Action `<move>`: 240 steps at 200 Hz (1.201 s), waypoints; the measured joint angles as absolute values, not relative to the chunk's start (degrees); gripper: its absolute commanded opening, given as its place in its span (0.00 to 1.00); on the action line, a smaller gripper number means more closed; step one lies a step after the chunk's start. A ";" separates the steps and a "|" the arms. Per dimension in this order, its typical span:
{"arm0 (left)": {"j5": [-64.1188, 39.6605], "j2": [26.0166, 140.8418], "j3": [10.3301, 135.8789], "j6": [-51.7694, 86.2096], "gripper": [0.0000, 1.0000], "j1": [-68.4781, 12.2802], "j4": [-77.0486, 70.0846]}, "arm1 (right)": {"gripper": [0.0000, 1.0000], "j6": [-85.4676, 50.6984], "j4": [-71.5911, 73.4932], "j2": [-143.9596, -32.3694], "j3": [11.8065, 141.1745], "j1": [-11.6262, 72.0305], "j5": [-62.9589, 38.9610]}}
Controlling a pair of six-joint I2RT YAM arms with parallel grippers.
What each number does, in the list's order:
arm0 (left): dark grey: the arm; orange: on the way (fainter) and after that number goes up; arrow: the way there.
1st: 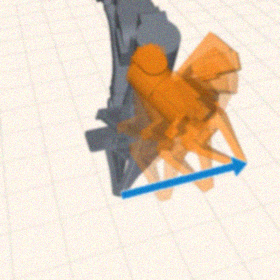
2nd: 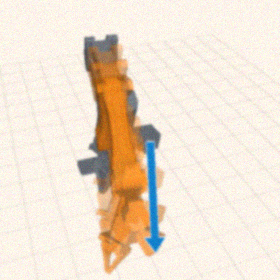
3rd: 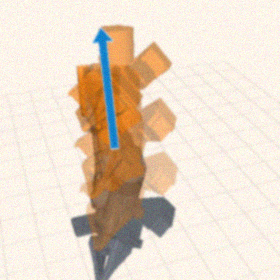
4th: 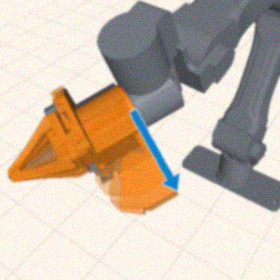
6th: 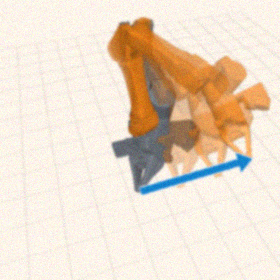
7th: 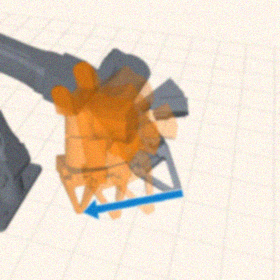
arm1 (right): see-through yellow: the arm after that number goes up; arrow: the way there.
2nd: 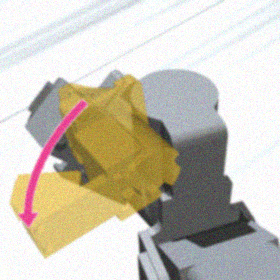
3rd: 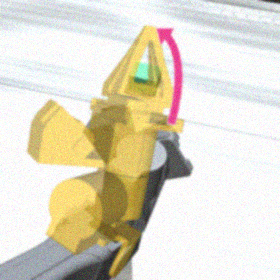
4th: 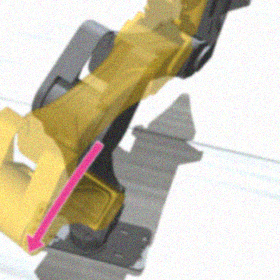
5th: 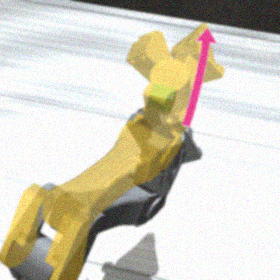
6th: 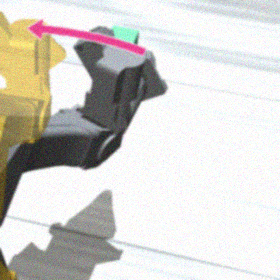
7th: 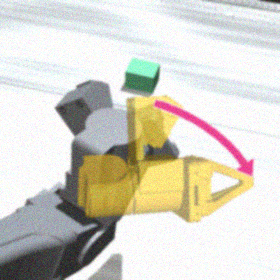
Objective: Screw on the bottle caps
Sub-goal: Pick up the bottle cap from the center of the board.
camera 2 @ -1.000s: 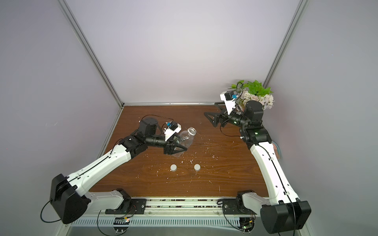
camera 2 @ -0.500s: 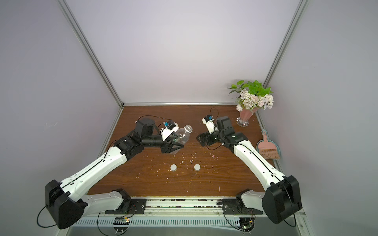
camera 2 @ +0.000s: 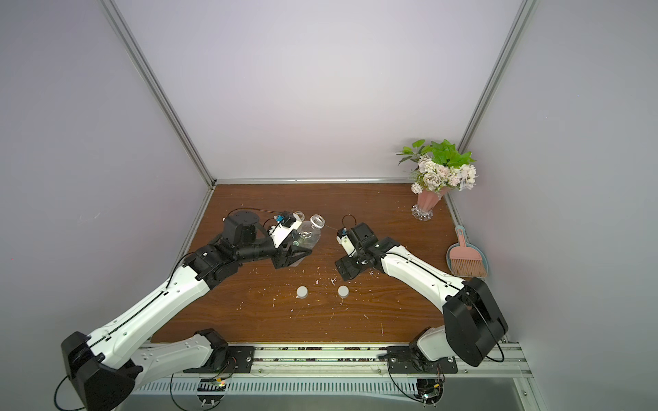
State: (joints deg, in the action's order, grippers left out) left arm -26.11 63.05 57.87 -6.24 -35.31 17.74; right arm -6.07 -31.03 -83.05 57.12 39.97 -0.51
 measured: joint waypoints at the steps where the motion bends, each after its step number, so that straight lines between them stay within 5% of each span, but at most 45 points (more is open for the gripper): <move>1: -26.06 63.05 57.84 -6.24 0.34 -35.31 17.76 | 0.92 -6.11 -31.05 -83.07 57.10 40.07 -0.47; 172: -21.58 60.38 53.01 -4.43 0.34 -35.29 15.07 | 0.82 -11.07 -32.32 -91.64 53.54 50.19 5.39; 240: -20.91 59.57 52.51 -4.43 0.34 -35.29 14.74 | 0.69 -11.40 -30.92 -92.64 53.56 50.57 5.67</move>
